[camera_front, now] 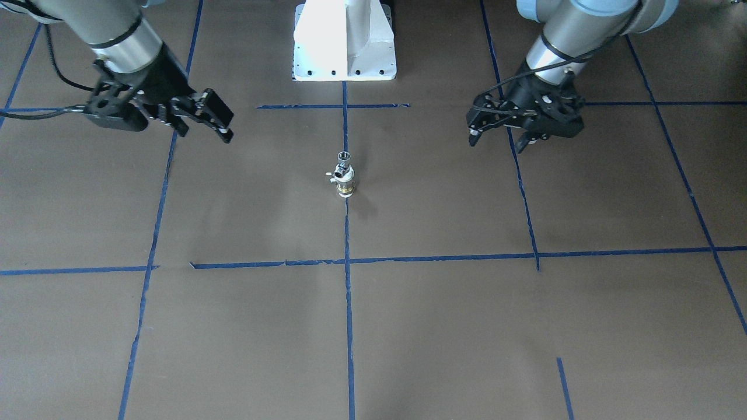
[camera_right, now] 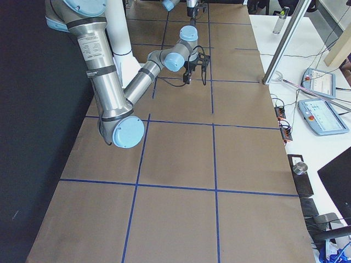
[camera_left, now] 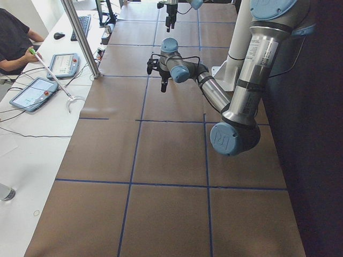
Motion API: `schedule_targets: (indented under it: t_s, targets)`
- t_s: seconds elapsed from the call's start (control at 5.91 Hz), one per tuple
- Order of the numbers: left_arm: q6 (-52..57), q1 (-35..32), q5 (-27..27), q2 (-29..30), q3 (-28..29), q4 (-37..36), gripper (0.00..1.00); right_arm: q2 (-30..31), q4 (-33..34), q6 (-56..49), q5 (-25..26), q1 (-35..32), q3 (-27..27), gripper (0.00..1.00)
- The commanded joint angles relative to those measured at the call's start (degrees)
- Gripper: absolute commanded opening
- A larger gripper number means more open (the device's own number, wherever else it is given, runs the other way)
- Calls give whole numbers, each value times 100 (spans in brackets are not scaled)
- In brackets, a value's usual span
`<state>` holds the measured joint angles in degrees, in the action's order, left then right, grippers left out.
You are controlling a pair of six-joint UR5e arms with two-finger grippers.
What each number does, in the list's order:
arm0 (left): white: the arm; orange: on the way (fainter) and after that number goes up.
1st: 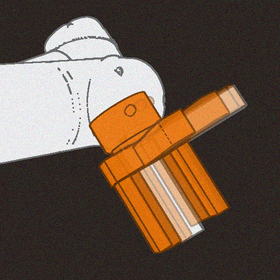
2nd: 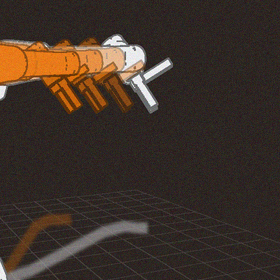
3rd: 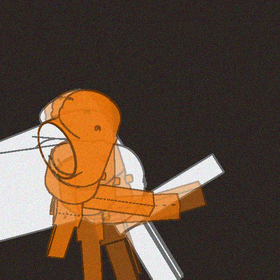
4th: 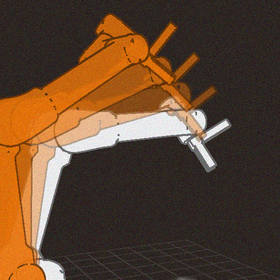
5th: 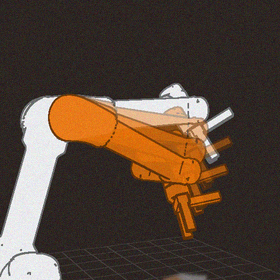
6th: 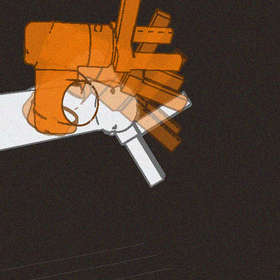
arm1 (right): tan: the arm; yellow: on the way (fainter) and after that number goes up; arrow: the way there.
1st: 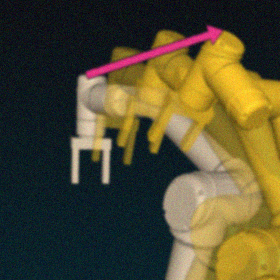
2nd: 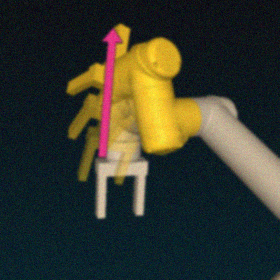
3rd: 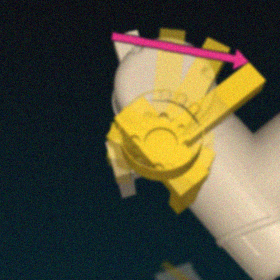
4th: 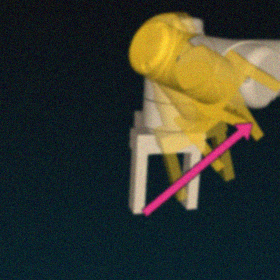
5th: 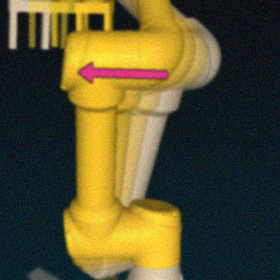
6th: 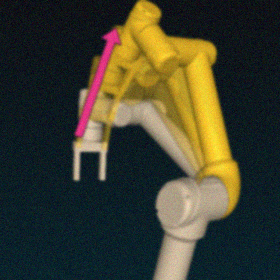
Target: Assemble PPR valve and pipe with both arms
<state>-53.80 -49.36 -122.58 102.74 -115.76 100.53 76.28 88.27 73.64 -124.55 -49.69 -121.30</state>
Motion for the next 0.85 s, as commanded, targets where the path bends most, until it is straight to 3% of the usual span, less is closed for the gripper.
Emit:
schedule_targets:
  t_s: [0.0, 0.17, 0.51, 0.68]
  targets:
    - [1985, -1070, -633, -769, 88, -68, 99, 1147, 6, -2140, -707, -1211, -122, 100]
    - [2901, -1510, -714, -1060, 280, -86, 99, 1709, 23, -3353, -989, -1888, -53, 100]
    - [4624, -2449, -862, -1545, 727, -121, 99, 2345, 41, -5526, -1062, -2935, 411, 100]
    - [5355, -3125, -1534, -1590, 1096, -269, 99, 2426, 302, -6780, -1063, -3515, 788, 100]
